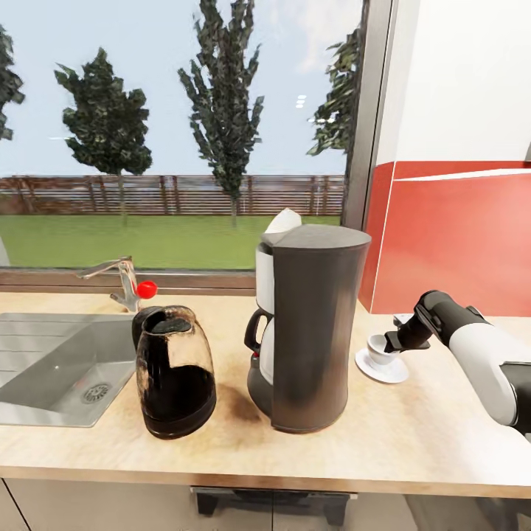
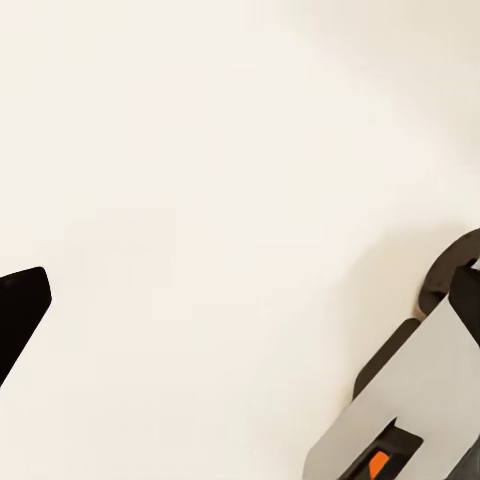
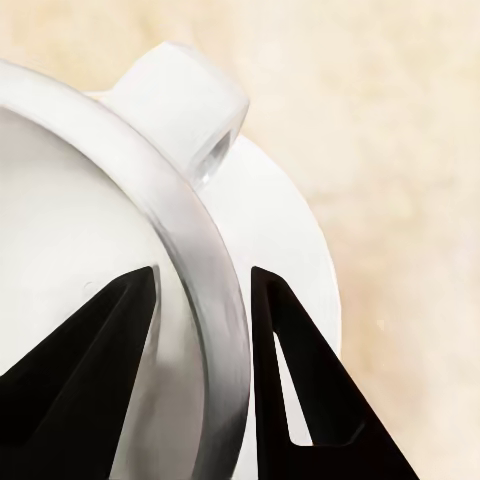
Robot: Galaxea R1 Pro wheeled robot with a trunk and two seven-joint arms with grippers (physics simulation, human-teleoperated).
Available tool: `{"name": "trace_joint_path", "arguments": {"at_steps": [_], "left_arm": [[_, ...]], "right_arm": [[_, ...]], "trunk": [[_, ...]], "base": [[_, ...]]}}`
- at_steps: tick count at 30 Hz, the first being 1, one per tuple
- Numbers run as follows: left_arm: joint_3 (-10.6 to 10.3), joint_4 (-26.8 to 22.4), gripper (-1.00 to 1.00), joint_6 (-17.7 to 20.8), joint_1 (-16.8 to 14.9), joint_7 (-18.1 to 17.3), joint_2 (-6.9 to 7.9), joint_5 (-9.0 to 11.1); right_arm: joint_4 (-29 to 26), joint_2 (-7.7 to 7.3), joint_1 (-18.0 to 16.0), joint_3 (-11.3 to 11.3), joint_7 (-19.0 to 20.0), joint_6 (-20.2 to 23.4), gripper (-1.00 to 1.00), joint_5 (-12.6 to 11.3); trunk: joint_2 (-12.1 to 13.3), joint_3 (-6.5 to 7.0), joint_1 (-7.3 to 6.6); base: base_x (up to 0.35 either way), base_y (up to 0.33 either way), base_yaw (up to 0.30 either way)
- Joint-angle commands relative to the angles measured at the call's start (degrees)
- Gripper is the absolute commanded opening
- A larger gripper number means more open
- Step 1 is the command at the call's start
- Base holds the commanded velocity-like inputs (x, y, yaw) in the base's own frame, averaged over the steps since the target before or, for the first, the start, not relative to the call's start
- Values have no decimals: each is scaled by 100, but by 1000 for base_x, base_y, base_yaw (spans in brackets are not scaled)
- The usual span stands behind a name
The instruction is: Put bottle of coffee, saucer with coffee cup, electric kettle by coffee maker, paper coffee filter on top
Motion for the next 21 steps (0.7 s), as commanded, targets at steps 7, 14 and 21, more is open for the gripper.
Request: {"name": "trace_joint_path", "arguments": {"at_steps": [7,14,21], "left_arm": [[46,-6,100,-2,-1,-44,1,7],[46,-4,100,-2,-2,-42,-8,5],[45,-5,100,-2,-1,-40,-8,5]], "right_arm": [[-9,-7,-2,17,13,11,-100,32],[-9,-11,-2,10,5,7,-100,32],[-9,-19,-2,10,-17,7,-100,32]], "trunk": [[-124,-59,66],[-204,-95,110],[-284,-131,154]], "base": [[0,0,0],[0,0,0],[0,0,0]]}}
